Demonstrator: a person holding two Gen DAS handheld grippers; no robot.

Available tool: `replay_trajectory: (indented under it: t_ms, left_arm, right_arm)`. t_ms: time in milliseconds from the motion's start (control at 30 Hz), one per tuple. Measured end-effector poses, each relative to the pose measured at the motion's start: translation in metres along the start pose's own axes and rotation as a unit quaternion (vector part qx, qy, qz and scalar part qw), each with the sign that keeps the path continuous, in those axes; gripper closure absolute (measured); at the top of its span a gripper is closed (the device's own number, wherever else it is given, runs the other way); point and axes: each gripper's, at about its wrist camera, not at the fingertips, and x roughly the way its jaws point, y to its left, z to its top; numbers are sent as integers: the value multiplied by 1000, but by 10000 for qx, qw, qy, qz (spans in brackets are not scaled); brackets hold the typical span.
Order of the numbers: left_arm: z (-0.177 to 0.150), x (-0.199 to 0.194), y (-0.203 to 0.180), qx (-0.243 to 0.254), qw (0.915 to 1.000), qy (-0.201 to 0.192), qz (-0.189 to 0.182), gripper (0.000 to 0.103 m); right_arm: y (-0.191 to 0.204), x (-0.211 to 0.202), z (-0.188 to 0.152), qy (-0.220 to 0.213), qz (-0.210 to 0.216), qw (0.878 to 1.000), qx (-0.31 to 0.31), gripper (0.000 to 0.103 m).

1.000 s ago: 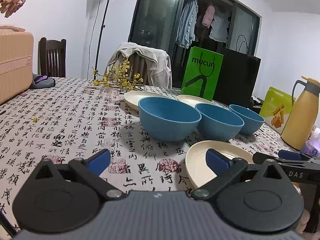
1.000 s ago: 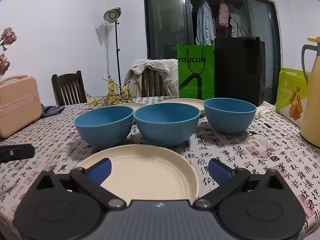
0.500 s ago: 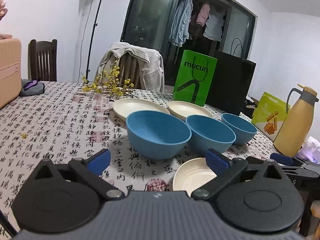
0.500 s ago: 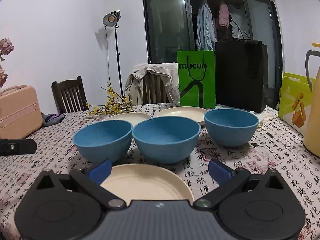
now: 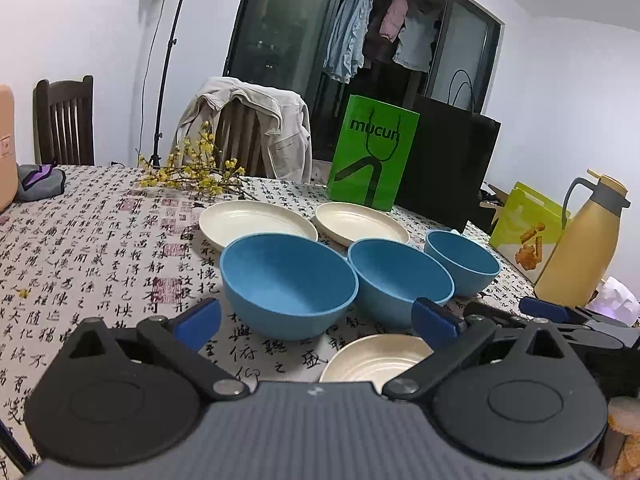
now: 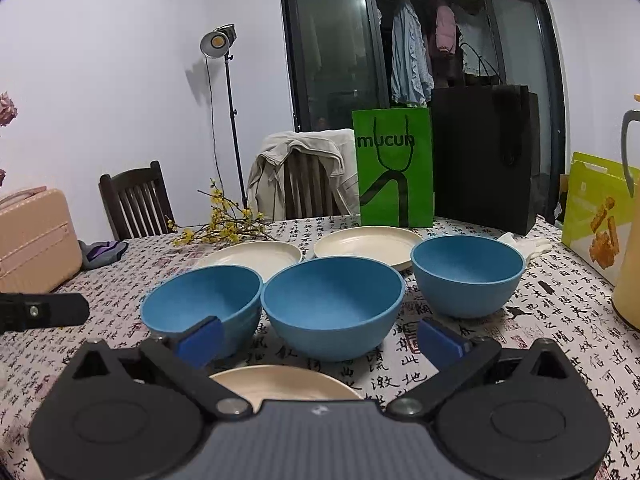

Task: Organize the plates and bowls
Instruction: 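Move both open grippers forward over the blue bowls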

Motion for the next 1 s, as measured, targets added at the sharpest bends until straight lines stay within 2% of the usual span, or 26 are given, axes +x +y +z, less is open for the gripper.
replay_trajectory:
  t_ms: [300, 467, 767, 1000]
  left_arm:
    - [20, 16, -4, -50, 9999, 134, -29, 0]
    - [28, 27, -6, -67, 9996, 267, -57, 0]
    - [38, 43, -7, -42, 9993, 349, -101, 0]
    - [46, 56, -6, -15, 9991, 397, -112, 0]
  right_arm:
    - [2, 10, 11, 144, 56, 9999, 4, 0]
    - [-5, 15, 19, 209, 100, 9994, 242, 0]
    - [-19, 21, 34, 152, -153, 9979, 607, 0]
    - [-23, 32, 42, 265, -425, 9976, 471, 0]
